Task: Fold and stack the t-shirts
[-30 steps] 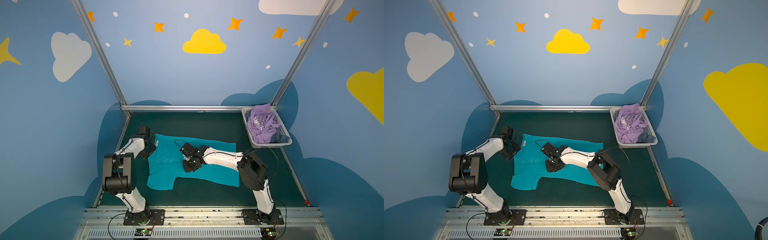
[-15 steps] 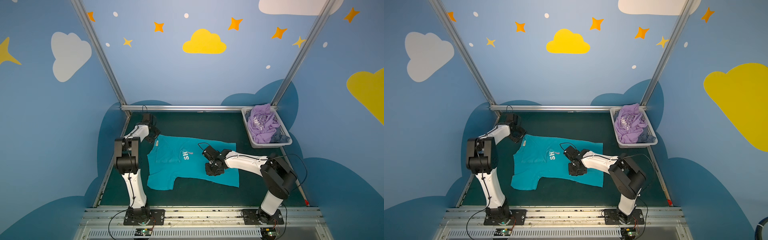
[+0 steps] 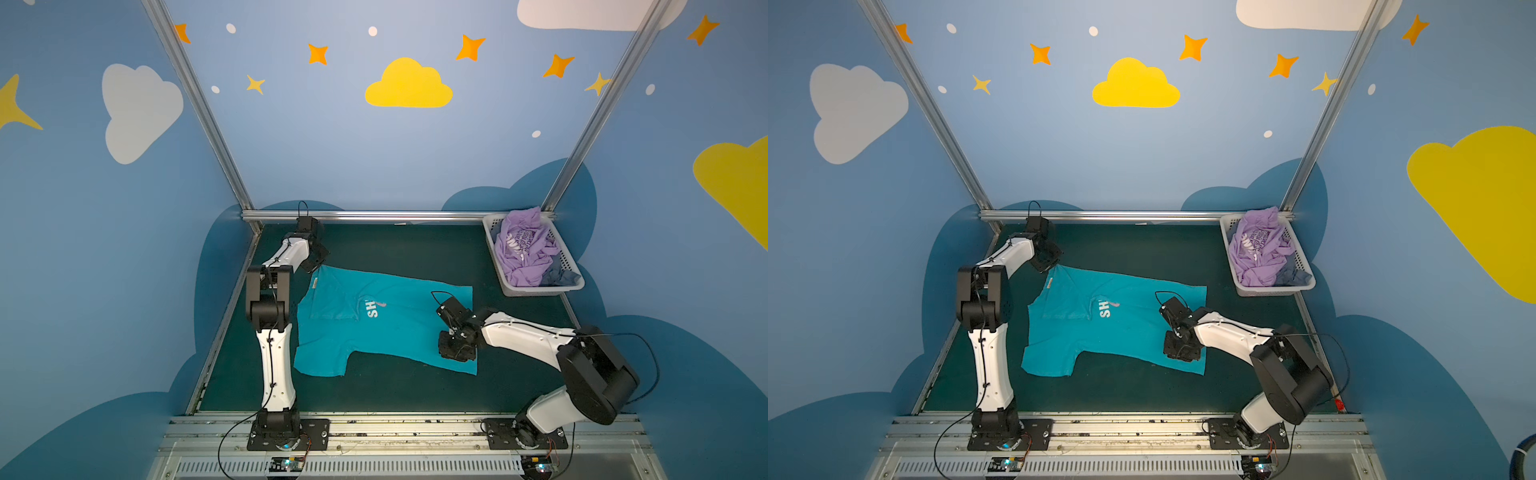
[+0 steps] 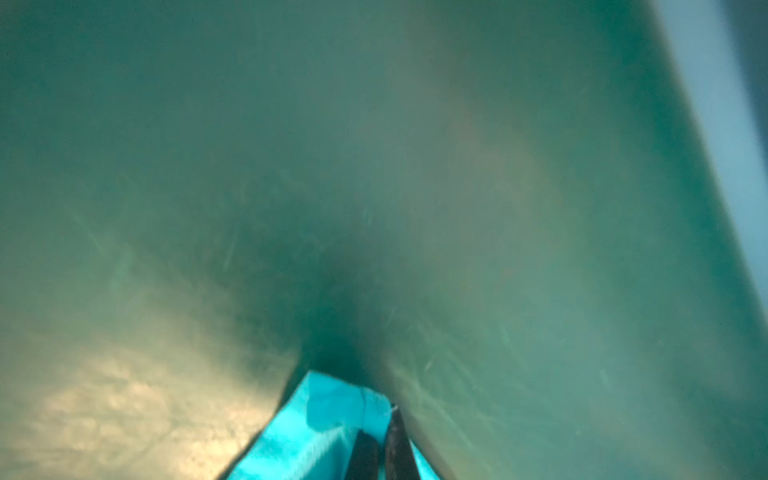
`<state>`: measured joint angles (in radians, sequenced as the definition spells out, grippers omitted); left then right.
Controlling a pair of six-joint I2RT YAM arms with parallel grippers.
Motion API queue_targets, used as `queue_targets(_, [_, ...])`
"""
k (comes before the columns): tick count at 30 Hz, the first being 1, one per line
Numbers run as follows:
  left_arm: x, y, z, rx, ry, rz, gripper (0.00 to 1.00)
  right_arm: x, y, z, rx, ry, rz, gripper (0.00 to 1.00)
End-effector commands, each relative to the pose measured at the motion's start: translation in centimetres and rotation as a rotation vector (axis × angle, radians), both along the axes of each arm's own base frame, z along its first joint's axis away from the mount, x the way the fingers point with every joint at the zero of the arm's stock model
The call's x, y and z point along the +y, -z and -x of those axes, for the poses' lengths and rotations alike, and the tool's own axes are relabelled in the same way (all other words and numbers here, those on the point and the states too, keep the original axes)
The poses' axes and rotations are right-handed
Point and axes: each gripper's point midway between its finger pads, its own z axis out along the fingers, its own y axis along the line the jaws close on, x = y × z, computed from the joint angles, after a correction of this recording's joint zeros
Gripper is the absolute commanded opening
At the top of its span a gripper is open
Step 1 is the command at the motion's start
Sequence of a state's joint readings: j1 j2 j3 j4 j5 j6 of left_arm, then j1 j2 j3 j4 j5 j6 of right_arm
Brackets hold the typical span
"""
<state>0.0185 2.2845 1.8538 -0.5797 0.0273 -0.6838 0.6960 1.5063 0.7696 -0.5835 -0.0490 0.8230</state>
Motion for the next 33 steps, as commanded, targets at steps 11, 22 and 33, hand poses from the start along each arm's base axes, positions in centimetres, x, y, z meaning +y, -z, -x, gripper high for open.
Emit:
queue_targets(11, [2.3, -1.4, 0.2, 0.048, 0.002, -0.131, 0.52, -5.4, 0.9, 3.1, 0.128, 0.067, 0.13, 0.27])
queue_targets(22, [1.6, -5.6, 16.0, 0.049, -0.124, -0.14, 0.42, -9.0, -6.4, 3.4, -0.057, 0.069, 0.173, 0.39])
queue_targets(33, [-0.5, -3.0, 30.4, 0.209, -0.006, -0.165, 0.61, -8.1, -4.3, 4.6, -0.073, 0.122, 0.045, 0.57])
